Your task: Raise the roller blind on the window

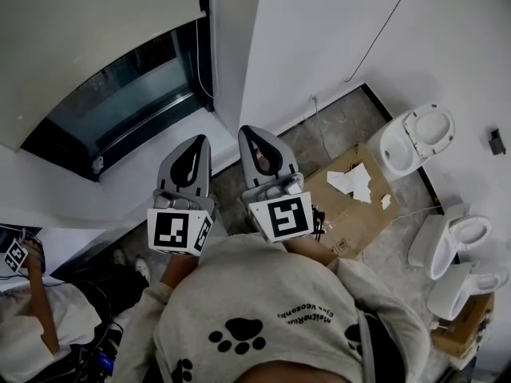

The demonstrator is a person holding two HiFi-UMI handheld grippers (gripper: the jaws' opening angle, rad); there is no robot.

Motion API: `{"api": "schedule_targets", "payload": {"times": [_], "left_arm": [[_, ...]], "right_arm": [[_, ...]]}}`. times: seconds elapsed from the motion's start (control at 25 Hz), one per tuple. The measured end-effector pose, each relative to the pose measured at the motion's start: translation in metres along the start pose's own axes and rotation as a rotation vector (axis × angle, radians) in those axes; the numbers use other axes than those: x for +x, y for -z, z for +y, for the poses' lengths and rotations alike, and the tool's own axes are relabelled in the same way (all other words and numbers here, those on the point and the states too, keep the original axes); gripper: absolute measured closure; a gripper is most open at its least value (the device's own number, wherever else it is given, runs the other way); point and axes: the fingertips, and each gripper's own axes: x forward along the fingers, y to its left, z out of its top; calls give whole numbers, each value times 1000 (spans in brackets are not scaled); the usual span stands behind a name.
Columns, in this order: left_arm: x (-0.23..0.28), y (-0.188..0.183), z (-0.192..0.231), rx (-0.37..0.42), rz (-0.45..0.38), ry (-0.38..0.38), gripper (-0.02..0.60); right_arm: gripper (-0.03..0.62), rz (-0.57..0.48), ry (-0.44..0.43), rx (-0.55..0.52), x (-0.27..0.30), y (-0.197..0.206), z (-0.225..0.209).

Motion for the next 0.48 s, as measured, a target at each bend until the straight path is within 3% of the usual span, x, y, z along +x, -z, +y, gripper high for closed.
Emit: {"api": "schedule_targets", "payload": {"times": [0.48], "left_arm": [[74,13,56,-33,16,60,574]], "right_arm": [[585,32,45,-4,85,22,-25]]}}
